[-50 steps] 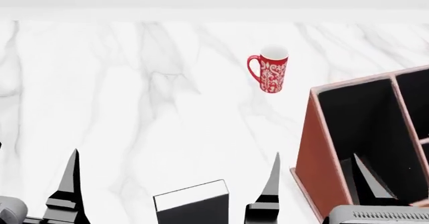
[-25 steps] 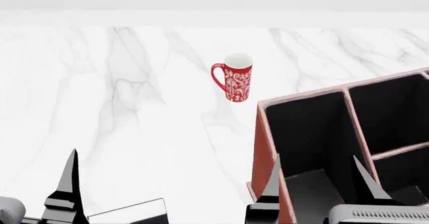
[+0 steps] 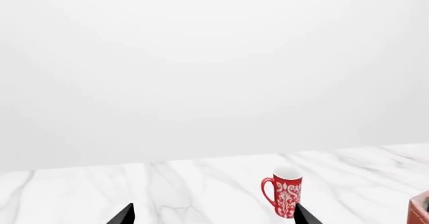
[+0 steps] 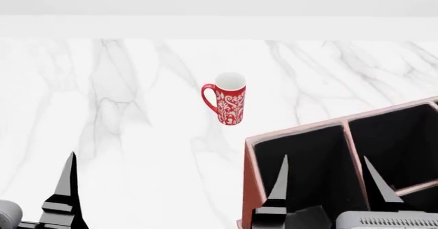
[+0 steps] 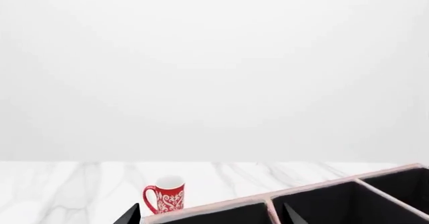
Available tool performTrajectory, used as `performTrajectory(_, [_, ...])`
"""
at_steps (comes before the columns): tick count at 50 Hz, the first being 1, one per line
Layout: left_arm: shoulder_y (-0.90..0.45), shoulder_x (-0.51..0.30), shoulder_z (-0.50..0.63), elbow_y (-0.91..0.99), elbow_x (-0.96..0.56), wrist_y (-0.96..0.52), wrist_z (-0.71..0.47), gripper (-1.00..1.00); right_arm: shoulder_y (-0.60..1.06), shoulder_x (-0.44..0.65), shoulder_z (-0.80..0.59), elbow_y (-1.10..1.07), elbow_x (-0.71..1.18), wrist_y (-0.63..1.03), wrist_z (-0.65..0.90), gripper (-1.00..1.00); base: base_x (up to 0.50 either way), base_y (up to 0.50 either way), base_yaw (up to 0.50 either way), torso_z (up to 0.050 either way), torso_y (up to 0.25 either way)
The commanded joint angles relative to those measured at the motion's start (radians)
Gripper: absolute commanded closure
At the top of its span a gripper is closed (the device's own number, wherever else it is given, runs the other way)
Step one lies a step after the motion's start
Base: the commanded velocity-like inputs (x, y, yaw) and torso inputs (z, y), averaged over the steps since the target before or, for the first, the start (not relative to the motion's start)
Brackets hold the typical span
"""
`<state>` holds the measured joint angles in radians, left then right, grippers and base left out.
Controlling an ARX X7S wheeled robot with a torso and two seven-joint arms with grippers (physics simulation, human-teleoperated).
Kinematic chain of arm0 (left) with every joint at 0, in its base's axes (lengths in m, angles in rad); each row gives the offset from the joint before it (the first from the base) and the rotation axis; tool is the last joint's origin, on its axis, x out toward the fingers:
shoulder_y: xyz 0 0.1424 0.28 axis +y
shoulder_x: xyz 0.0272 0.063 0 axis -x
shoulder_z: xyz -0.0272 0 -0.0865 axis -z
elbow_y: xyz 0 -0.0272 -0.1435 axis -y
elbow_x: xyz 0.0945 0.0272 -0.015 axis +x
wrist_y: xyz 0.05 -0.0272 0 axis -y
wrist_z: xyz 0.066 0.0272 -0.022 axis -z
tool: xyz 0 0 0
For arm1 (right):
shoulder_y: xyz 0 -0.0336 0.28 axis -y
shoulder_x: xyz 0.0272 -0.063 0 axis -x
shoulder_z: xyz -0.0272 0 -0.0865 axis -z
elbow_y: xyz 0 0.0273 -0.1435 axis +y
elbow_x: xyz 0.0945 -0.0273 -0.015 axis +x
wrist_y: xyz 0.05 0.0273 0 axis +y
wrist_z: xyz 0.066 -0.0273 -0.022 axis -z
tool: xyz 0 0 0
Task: Pick up the book and place it in the left compartment of the caddy.
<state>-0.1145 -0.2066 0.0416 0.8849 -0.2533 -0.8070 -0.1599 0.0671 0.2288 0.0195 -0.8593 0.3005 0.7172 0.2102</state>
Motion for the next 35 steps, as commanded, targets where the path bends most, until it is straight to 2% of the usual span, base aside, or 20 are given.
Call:
performTrajectory(1, [-0.004,-0.014,-0.014,-0.014,-0.005,0.012,-0.002,-1.00,0.004,-0.002,0.000,0.008,0.003,-0.003,0.015,-1.00,0.00,0.00,0.00,0.000,0.000])
performTrajectory(11, [0.017,-0.040,-0.051,-0.026,-0.011,0.054,0.010,-1.00,0.062,-0.006,0.040,-0.024,0.066,0.098,0.038,-1.00,0.00,0.00,0.00,0.000,0.000])
performTrajectory(19, [0.030,-0.059,-0.102,-0.058,-0.021,0.127,0.033,-1.00,0.095,0.022,-0.013,-0.013,0.040,0.111,0.040,-1.00,0.00,0.00,0.00,0.000,0.000])
performTrajectory(24, [0.074,-0.083,-0.126,-0.076,-0.019,0.211,0.069,-1.00,0.115,0.017,0.027,-0.044,0.150,0.186,0.000,-1.00,0.00,0.00,0.00,0.000,0.000])
performTrajectory(28, [0.044,-0.092,-0.153,-0.075,-0.039,0.187,0.065,-1.00,0.189,0.000,0.112,-0.061,0.273,0.303,0.000,-1.00,0.00,0.00,0.00,0.000,0.000])
performTrajectory(35, [0.048,-0.098,-0.173,-0.065,-0.049,0.186,0.060,-1.00,0.293,0.044,0.074,0.007,0.248,0.308,-0.011,-1.00,0.00,0.00,0.00,0.000,0.000])
